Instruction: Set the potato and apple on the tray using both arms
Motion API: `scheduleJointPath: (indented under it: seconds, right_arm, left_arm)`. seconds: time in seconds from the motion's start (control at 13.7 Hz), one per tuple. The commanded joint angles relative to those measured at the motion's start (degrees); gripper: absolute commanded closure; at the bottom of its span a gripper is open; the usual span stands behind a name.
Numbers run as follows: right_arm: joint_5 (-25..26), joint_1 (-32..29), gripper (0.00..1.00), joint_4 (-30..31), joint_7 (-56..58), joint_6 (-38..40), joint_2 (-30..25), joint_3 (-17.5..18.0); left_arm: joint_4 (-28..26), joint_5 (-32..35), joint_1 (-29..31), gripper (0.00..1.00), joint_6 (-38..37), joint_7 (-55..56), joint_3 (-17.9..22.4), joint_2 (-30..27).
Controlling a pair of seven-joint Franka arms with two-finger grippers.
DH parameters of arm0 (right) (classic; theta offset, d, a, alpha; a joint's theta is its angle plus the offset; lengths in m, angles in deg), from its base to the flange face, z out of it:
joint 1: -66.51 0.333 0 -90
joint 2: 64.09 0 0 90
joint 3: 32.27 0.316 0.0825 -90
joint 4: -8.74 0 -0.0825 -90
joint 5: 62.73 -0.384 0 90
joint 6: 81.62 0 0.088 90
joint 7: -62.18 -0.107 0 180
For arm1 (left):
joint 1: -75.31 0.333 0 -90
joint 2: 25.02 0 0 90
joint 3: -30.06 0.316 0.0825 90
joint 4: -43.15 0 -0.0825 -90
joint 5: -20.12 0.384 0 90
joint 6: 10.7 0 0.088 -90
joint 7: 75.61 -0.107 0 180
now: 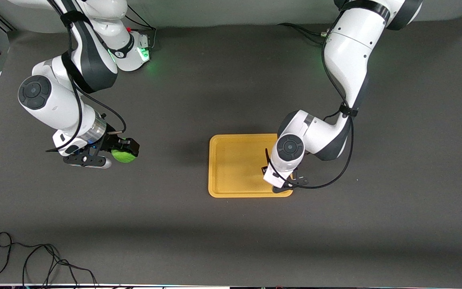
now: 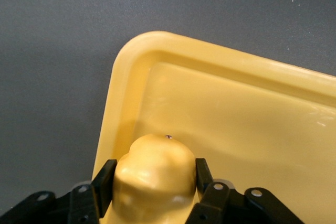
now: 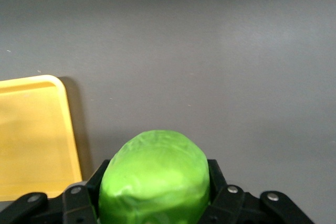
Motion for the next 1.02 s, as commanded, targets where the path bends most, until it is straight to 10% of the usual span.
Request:
scheduleJointPath:
  seconds: [0.0, 0.22, 0.95]
  right_arm:
    - [0.47, 0.07, 0.71, -5.2, -8.0, 0.63, 3.2, 3.94]
    - [1.26, 3.3, 0.73, -10.9, -17.4, 0.63, 8.99, 7.12]
    - [21.73, 21.31, 0.73, -27.68, -46.41, -1.04, 31.14, 3.98]
  left_arm:
    - [-0.93, 0.8, -0.22, 0.29, 1.27, -0.36, 0.17, -0.16]
    - [-0.93, 1.51, -0.22, 0.0, 1.19, -0.36, 0.17, 0.02]
    - [-0.93, 0.72, 16.01, 0.0, -15.4, -30.45, 0.17, -14.81]
